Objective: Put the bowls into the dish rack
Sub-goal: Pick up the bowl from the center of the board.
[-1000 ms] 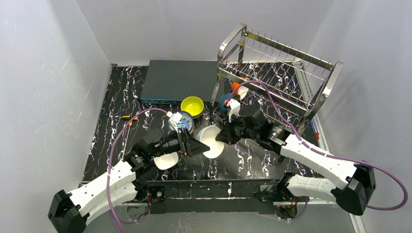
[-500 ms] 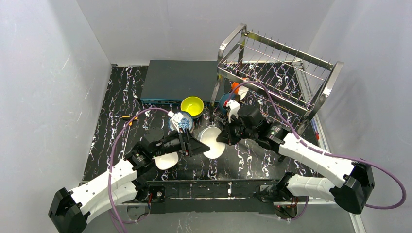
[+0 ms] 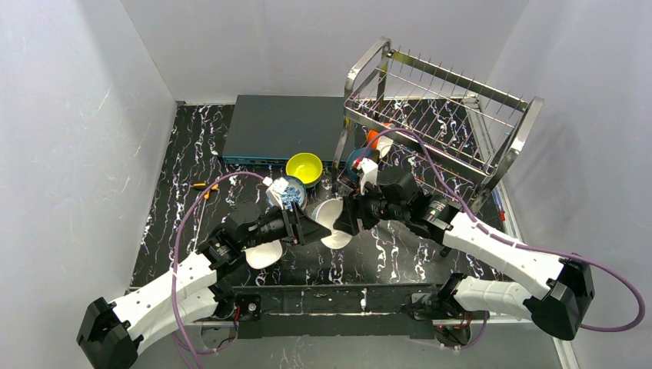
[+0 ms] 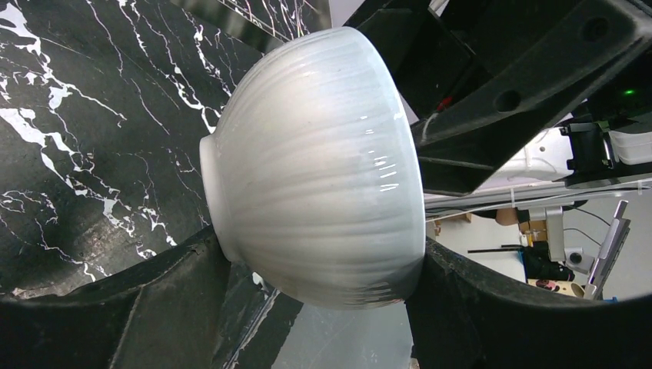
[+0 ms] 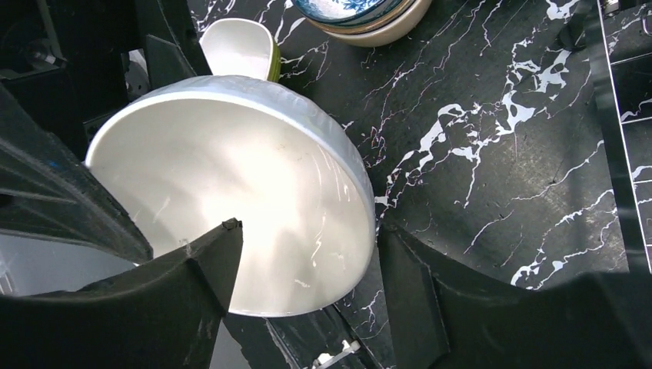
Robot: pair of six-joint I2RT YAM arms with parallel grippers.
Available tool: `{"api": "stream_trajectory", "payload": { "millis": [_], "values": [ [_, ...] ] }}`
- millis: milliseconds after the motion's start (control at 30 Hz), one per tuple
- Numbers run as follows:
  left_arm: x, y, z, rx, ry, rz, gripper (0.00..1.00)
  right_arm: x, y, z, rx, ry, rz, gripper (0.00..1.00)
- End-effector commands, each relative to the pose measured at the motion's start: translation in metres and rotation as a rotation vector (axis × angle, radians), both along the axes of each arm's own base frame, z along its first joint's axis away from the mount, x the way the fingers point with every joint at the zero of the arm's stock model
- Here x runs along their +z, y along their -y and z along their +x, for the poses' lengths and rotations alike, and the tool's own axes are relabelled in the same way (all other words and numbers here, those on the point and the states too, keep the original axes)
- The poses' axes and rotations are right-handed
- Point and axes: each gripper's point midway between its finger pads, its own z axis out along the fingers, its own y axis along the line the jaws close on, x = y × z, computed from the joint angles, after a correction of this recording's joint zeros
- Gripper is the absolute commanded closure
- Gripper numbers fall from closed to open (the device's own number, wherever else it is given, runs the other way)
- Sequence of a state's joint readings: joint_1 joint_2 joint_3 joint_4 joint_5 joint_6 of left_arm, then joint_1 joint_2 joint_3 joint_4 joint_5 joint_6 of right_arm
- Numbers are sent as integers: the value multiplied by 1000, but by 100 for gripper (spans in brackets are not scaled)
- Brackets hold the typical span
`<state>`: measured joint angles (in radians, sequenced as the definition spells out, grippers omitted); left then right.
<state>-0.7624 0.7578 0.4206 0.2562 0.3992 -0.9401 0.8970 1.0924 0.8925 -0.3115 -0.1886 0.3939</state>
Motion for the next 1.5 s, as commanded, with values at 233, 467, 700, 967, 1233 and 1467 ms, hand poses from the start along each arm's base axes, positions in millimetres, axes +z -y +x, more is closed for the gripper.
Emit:
{"api": "stream_trajectory", "payload": {
  "millis": [233, 467, 700, 967, 1233, 1467],
  "values": [
    [11, 3, 7, 2, 73, -12, 100, 74, 7, 1, 5, 175, 154, 2],
    [12, 6, 11, -16, 134, 19, 100, 118, 4, -13, 77, 256, 289, 1],
    [11, 17, 20, -59, 196, 72, 100, 144, 9, -25, 97, 314, 410, 1],
    [22, 42, 31, -120, 322, 131, 100, 153, 16, -29, 83, 333, 446, 1],
    [31, 62, 51, -120, 450, 194, 100, 155, 20, -30, 69, 337, 451, 1],
    [38, 77, 68, -102, 545, 244, 100, 161, 25, -30, 54, 358, 458, 1]
  ]
}}
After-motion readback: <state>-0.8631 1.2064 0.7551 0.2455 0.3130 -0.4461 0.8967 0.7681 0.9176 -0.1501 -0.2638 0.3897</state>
